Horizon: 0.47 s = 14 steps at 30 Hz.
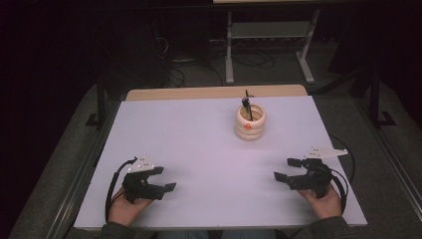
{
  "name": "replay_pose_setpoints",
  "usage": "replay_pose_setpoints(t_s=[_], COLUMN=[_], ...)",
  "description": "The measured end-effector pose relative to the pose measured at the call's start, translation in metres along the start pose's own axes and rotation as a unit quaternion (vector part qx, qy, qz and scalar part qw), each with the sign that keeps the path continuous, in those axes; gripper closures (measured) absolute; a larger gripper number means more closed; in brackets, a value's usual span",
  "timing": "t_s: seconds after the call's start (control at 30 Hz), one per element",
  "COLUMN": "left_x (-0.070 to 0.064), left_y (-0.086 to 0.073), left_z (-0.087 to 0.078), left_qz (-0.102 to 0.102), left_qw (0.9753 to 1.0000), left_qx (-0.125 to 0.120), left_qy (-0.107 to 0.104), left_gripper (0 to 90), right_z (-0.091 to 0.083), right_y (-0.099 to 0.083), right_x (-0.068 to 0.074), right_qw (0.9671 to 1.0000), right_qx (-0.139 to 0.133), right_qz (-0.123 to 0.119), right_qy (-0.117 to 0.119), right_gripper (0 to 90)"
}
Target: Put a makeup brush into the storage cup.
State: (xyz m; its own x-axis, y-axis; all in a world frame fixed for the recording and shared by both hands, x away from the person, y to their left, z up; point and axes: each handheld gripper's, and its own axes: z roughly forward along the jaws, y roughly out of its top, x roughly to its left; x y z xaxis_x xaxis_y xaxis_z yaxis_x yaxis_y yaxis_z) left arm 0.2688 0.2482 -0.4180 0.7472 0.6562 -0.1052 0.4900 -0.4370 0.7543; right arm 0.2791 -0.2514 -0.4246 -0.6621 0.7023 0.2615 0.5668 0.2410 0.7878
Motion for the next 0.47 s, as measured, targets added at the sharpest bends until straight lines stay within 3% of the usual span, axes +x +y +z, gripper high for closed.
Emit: replay_pose_setpoints(t_s=[0.47], left_x=[0.0010], left_y=[-0.0003], left_z=[0.0028], left_qz=[0.003], left_qw=[1.0000], left_qx=[0.001], left_qy=[-0.004], left_gripper=[22.6], right_z=[0.0018], right_y=[-0.0063], right_x=[0.0007], right_qw=[1.0000], right_qx=[-0.001], right_qz=[0.009], right_qy=[0.004], right_gripper=[16.4])
